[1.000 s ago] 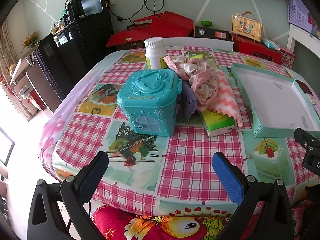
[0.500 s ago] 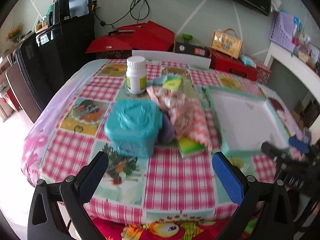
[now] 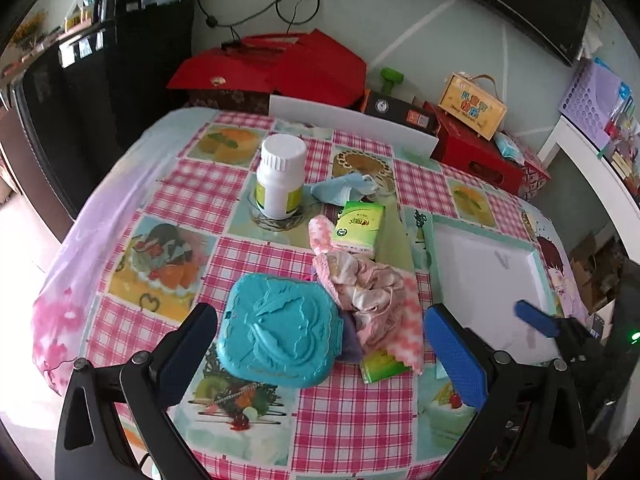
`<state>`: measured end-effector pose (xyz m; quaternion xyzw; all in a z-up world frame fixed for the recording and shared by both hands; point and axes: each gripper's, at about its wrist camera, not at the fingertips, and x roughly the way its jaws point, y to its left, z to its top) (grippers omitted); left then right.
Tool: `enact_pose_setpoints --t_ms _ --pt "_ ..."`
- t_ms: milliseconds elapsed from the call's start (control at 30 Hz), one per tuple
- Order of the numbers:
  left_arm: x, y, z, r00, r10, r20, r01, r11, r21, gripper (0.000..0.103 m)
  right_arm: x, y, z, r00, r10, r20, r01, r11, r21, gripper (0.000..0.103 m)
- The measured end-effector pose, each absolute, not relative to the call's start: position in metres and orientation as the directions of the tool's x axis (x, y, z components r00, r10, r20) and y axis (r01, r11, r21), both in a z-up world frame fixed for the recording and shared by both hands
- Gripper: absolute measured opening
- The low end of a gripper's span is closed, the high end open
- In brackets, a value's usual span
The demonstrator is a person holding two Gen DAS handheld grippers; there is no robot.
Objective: Organize soft objects
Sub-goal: 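Grasp the pink zigzag towel with the right tool while the left tool grasps the pink floral cloth, then carry the zigzag towel with the right tool while the left tool carries the floral cloth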
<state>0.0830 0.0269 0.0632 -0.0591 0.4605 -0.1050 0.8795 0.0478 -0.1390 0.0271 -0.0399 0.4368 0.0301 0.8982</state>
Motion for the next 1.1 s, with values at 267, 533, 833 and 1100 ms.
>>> enact_pose_setpoints --t_ms 267,533,833,1100 --pt "0.111 0.014 0.053 0.496 -0.263 -0.827 0.143 0.965 -0.221 0.098 0.073 -0.13 -0.001 0.522 0.091 -0.848 -0.165 0.986 0.005 0.057" --pt "0.128 -0.006 0.035 0.435 -0.273 -0.858 0.181 0.96 -0.213 0.076 0.088 -0.133 -0.014 0.473 0.17 -0.864 -0.185 0.978 0.091 0.054" --pt "0.136 -0.012 0.029 0.424 -0.279 -0.861 0.207 0.956 -0.208 0.049 0.097 -0.118 -0.023 0.447 0.206 -0.871 -0.239 0.965 0.106 0.037" --pt "0.14 -0.013 0.024 0.418 -0.313 -0.853 0.207 0.947 -0.246 0.012 0.103 -0.117 -0.019 0.436 0.252 -0.864 -0.271 0.952 0.141 0.015"
